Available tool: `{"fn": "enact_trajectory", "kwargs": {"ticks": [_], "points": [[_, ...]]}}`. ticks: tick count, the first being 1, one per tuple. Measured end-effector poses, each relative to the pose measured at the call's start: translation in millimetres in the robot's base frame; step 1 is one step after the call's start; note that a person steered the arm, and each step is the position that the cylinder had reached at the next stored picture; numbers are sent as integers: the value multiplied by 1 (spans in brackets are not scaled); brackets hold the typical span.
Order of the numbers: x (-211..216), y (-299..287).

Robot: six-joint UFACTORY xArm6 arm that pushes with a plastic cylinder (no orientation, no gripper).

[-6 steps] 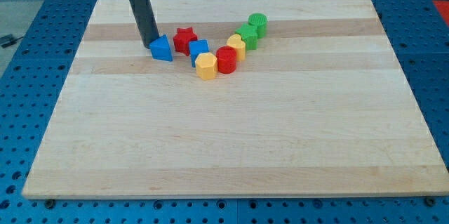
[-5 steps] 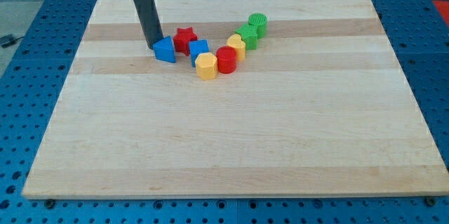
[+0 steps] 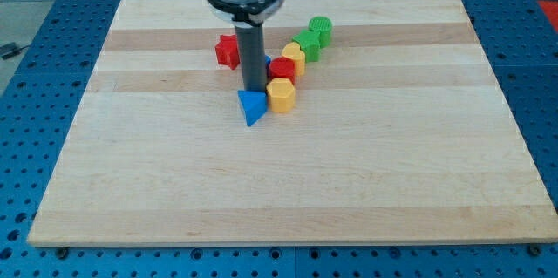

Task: Separate triangle from hexagon

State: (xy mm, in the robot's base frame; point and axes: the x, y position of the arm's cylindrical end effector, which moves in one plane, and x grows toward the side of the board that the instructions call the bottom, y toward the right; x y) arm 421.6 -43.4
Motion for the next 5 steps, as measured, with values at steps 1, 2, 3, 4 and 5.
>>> {"fn": "enact_trajectory", "kwargs": {"ticks": [1, 2, 3, 4, 5], "points": [[14, -6], [14, -45], [20, -70], [25, -56], [25, -36]]}}
